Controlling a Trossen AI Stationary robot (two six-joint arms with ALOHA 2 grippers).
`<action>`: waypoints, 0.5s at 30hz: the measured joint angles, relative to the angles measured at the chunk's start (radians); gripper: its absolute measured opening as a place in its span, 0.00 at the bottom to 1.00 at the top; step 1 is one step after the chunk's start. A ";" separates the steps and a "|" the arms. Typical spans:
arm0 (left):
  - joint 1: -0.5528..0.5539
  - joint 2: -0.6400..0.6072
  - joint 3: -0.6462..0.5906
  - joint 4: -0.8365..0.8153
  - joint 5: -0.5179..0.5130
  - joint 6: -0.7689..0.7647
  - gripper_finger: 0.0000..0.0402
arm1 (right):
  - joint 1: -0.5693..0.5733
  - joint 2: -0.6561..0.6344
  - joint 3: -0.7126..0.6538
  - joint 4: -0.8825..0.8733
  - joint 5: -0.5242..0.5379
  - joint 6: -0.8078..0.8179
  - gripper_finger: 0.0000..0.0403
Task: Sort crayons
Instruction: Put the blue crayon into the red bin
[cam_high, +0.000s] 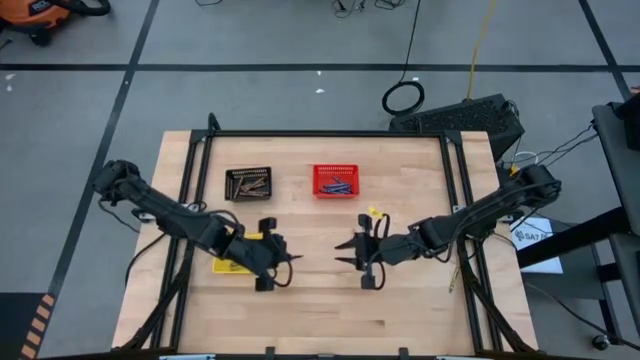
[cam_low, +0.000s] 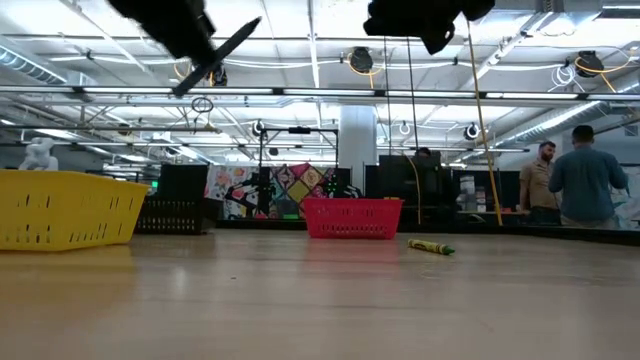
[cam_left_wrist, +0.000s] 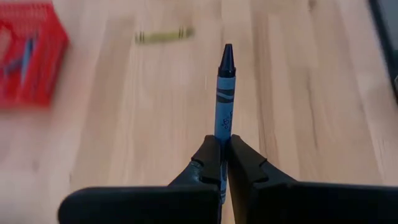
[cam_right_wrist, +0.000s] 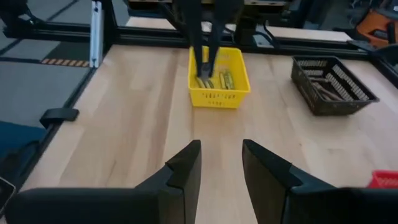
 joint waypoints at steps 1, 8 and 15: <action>0.009 0.000 0.000 0.029 0.000 0.034 0.00 | 0.002 0.006 0.000 0.015 -0.001 -0.002 0.26; 0.064 0.000 0.000 0.216 0.002 0.228 0.00 | 0.004 0.026 0.000 0.070 -0.001 0.003 0.26; 0.103 0.000 0.001 0.325 0.009 0.322 0.00 | 0.003 0.026 0.000 0.173 0.003 -0.036 0.26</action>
